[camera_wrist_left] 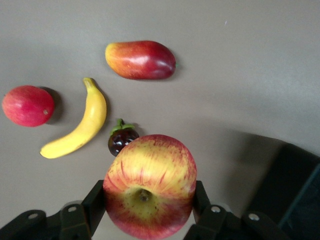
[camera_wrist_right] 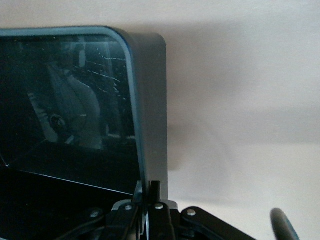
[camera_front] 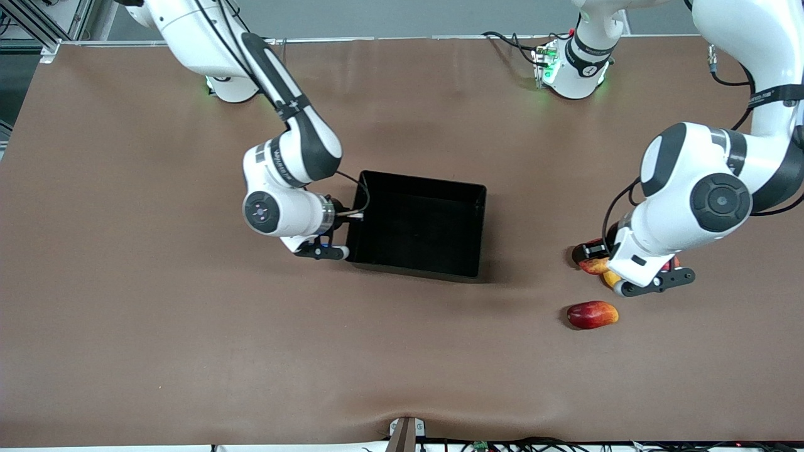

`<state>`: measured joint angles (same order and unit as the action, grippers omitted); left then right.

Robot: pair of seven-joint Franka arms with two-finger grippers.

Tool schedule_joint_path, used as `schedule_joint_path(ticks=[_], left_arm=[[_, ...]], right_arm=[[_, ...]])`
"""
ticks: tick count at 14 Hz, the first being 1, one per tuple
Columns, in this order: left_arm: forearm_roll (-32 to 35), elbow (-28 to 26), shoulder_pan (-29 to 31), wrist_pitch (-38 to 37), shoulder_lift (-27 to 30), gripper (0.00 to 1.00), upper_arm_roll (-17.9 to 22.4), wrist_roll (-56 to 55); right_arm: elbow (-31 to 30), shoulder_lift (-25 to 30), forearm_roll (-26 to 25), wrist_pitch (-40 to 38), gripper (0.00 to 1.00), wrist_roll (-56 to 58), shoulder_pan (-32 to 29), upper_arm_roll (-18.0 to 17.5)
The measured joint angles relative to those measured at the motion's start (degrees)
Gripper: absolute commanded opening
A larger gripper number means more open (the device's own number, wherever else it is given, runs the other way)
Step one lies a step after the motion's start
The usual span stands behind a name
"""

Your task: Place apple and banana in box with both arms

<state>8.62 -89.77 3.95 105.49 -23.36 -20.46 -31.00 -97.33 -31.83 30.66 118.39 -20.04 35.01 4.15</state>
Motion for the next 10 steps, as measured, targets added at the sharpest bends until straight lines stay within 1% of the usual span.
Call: schedule_joint_path(ticks=[1,2,3,4,7,10], left_arm=[[0.00,-0.56,-0.76,0.04,-0.03,0.00,-0.15,-1.62],[0.00,-1.19,-1.81,0.24,-0.14,0.00,-0.20,-3.79],[0.00,-1.95,-2.95,0.91,-0.28,0.00,-0.23,-6.13],[0.00,-3.02,-4.03,2.13,-0.42,0.00,-0.24,-8.37],[0.01,-7.39,-6.05,7.98,-0.72,0.00,-0.28,-13.10],[0.02,-9.57,-6.51,10.41,-0.84,0.00,-0.28,-14.51]], right_arm=[[0.00,-0.46,0.06,0.93,0.11,-0.17,0.85,0.00],[0.00,-0.88,0.14,1.71,0.56,-0.26,1.53,0.00],[0.01,-1.15,0.50,2.29,0.85,-0.29,1.92,0.01],[0.05,-1.26,0.82,2.43,1.00,-0.29,2.00,0.03],[1.04,-1.26,0.87,2.44,1.00,-0.03,1.89,0.56],[4.94,-1.11,0.87,1.46,1.00,-0.11,0.73,1.17]])
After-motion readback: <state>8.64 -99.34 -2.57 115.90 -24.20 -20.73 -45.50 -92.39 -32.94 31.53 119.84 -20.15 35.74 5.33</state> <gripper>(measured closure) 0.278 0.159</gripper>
